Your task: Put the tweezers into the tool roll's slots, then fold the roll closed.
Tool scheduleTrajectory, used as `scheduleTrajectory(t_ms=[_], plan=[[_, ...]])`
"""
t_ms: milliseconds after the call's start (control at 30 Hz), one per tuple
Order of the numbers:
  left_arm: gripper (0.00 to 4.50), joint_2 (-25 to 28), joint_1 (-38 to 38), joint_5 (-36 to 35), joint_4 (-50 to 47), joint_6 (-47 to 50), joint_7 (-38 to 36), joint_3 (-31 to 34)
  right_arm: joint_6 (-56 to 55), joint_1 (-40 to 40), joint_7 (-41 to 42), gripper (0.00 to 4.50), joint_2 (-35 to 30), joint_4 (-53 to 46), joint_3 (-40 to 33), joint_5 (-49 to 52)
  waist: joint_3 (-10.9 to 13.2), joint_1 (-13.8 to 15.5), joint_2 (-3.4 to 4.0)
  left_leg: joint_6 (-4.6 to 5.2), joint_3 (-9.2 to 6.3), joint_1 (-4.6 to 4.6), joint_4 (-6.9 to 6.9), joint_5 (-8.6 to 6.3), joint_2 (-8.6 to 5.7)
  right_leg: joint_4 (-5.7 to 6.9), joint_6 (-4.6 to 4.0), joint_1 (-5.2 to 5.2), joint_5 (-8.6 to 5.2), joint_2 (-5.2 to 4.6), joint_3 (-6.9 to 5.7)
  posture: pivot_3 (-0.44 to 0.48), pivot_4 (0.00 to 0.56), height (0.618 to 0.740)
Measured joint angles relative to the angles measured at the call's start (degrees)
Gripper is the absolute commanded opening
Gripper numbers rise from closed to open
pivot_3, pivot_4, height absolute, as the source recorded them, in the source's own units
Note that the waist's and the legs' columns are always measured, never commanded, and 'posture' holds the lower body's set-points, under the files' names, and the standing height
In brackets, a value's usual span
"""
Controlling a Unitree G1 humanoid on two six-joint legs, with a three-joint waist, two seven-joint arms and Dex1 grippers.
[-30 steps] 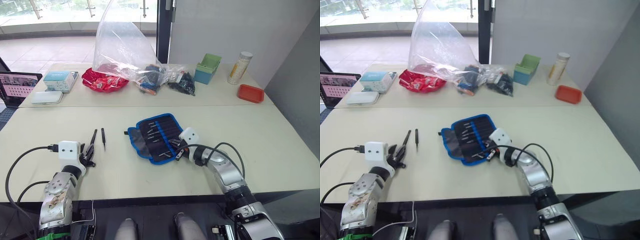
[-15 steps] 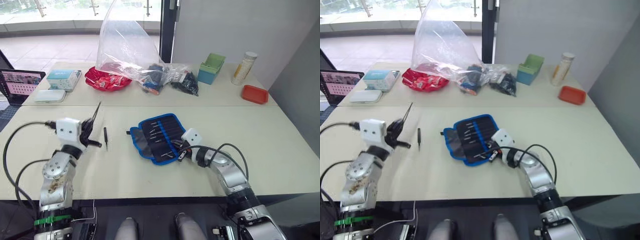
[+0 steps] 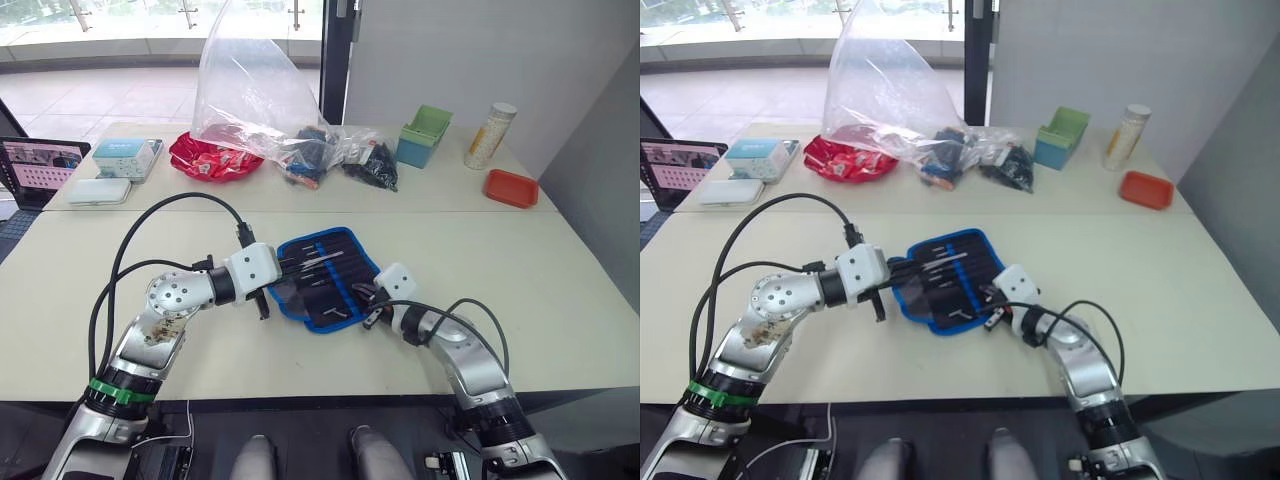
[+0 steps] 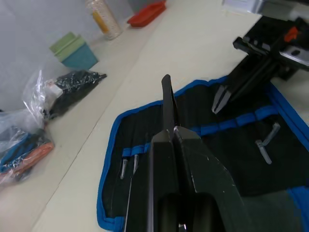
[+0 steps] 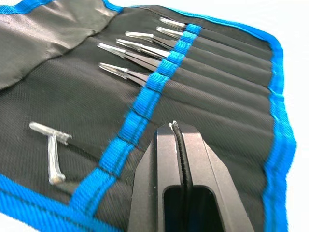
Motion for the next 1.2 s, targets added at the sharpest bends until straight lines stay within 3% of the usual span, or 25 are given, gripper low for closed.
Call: scheduleTrajectory(t_ms=[133,367,1200], plan=[[0.01,1.6,-4.1,4.3,5.3,-4.3,-2.7,-2.3,1.3,2.6,-1.0,0.0,-0.5,-3.2,-1.0,0.6,0.0,0.1,0.01,0.0,0.03,-0.03,0.05,0.0,0.0,-0.02,-0.02,0.01,-0.01,0.0,0.04,0.0,0.15,0.733],[0.01,1.1,-4.2,5.9,9.6,-8.0,-4.8,-4.1,2.4,3.6,-1.6,0.0,-0.6,-4.8,-1.4,1.0,0.0,0.1,0.01,0.0,0.02,-0.05,0.02,0.0,0.0,0.03,0.09,-0.02,0.03,0.0,0.03,0.0,0.15,0.733],[0.01,-3.5,-4.6,10.3,11.4,-4.9,-4.6,-6.0,3.5,3.6,-1.9,0.0,-1.4,-5.1,-1.9,1.1,0.0,0.5,0.0,0.01,0.02,-0.02,0.12,0.0,-0.02,0.06,0.14,0.05,0.06,0.0,0.04,0.0,0.15,0.733]])
